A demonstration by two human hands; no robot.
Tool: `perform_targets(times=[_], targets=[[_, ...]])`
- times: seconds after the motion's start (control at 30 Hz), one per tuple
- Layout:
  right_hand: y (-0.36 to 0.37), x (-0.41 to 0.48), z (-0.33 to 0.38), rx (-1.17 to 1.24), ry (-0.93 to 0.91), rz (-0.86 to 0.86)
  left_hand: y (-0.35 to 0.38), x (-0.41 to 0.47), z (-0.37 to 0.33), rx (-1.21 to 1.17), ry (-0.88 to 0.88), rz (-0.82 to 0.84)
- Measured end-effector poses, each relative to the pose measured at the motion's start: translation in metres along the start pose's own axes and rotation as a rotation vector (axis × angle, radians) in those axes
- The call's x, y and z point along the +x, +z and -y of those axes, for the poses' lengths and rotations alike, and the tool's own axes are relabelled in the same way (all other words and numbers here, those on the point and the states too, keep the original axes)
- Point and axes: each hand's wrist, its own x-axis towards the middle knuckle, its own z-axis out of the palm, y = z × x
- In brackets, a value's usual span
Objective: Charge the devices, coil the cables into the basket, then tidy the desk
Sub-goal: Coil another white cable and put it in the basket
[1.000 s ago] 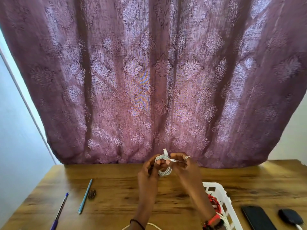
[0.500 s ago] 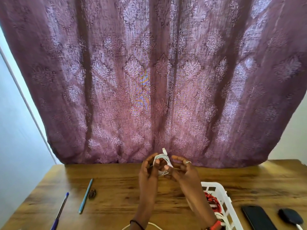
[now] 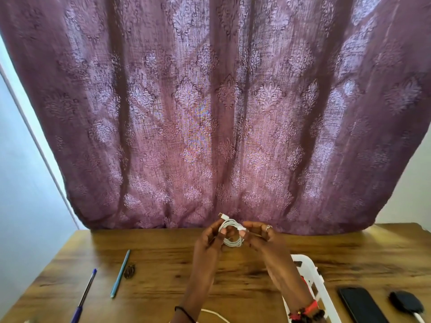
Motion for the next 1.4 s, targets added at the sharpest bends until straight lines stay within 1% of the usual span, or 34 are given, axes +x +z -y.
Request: perform_targets(times=[0.17, 0.27, 0.43, 0.53, 0.63, 0.67, 0.73, 0.83, 0.9, 1.0, 1.1, 1.23, 1.4], targets=[[-0.012, 0.002, -0.004, 0.031, 0.038, -0.002, 0.001, -0.004, 0.007, -0.102, -0.115, 0.04], [-0.026, 0.001, -0.006, -0.008, 0.053, -0.002, 0.002, -0.005, 0.016, -0.138, -0.194, 0.069], [-0.051, -0.001, -0.016, -0.163, 0.057, -0.071, 0.019, -0.014, 0.032, -0.215, -0.315, 0.103], [-0.068, -0.007, -0.026, -0.332, 0.041, -0.122, 0.038, -0.021, 0.047, -0.248, -0.373, 0.1], [-0.092, -0.015, -0.035, -0.448, 0.078, -0.156, 0.06, -0.032, 0.064, -0.243, -0.436, 0.134], [-0.1, -0.017, -0.036, -0.483, 0.098, -0.176, 0.065, -0.035, 0.069, -0.222, -0.441, 0.159], [-0.115, -0.026, -0.037, -0.544, 0.081, -0.194, 0.077, -0.044, 0.079, -0.174, -0.454, 0.194], [-0.133, -0.032, -0.037, -0.615, 0.044, -0.135, 0.083, -0.049, 0.094, -0.025, -0.462, 0.249], [-0.148, -0.034, -0.044, -0.68, 0.084, -0.162, 0.084, -0.053, 0.106, 0.101, -0.468, 0.294], [-0.165, -0.032, -0.056, -0.807, 0.17, -0.166, 0.087, -0.058, 0.118, 0.232, -0.45, 0.26], [-0.174, -0.029, -0.064, -0.897, 0.249, -0.11, 0.09, -0.061, 0.122, 0.319, -0.413, 0.246], [-0.175, -0.024, -0.071, -1.021, 0.253, 0.055, 0.093, -0.068, 0.136, 0.446, -0.423, 0.267], [-0.169, -0.022, -0.074, -1.115, 0.223, 0.348, 0.094, -0.07, 0.148, 0.486, -0.421, 0.272]])
